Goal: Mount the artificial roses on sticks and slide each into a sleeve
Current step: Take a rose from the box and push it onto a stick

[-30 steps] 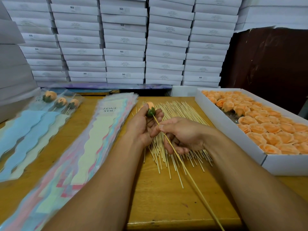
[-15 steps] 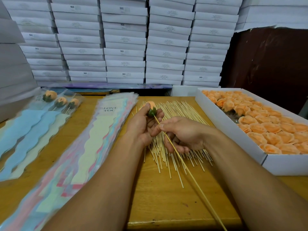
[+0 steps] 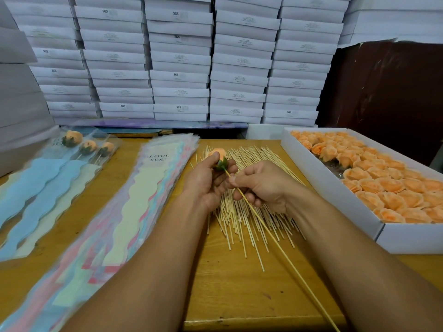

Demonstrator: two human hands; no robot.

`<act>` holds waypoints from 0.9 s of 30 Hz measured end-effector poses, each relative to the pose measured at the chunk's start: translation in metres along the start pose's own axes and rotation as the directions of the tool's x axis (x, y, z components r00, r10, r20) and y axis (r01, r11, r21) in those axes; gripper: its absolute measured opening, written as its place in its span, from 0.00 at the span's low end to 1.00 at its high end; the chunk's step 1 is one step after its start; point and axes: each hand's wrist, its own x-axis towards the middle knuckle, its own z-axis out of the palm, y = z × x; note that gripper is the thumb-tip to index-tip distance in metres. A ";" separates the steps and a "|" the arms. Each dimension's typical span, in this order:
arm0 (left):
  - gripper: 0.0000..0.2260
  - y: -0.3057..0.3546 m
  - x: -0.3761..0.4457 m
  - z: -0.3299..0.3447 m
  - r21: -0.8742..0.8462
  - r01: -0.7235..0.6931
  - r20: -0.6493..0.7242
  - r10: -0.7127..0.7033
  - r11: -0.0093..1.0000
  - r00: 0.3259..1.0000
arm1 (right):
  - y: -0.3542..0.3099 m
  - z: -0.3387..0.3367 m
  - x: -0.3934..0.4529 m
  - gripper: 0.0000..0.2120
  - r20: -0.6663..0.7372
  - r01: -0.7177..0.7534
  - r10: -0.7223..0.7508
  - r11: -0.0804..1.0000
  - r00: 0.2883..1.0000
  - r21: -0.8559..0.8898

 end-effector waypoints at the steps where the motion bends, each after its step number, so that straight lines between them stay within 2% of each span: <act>1: 0.10 0.000 0.000 0.000 -0.002 -0.002 0.002 0.002 1.000 1.000 | 0.001 0.001 0.000 0.07 -0.002 0.002 -0.002 1.000 1.000 -0.001; 15: 0.08 -0.001 0.002 -0.002 0.026 -0.009 -0.035 0.010 1.000 0.999 | 0.002 0.011 0.002 0.06 -0.052 -0.006 0.006 1.000 0.999 0.019; 21: 0.10 -0.007 0.002 0.000 0.012 0.022 -0.061 -0.021 1.000 0.998 | 0.002 0.006 0.001 0.06 0.031 -0.055 0.053 0.996 0.998 0.064; 27: 0.17 -0.007 0.003 0.000 -0.014 -0.004 -0.008 0.004 1.000 1.000 | 0.001 0.004 -0.001 0.08 0.074 -0.032 0.022 0.991 0.997 0.127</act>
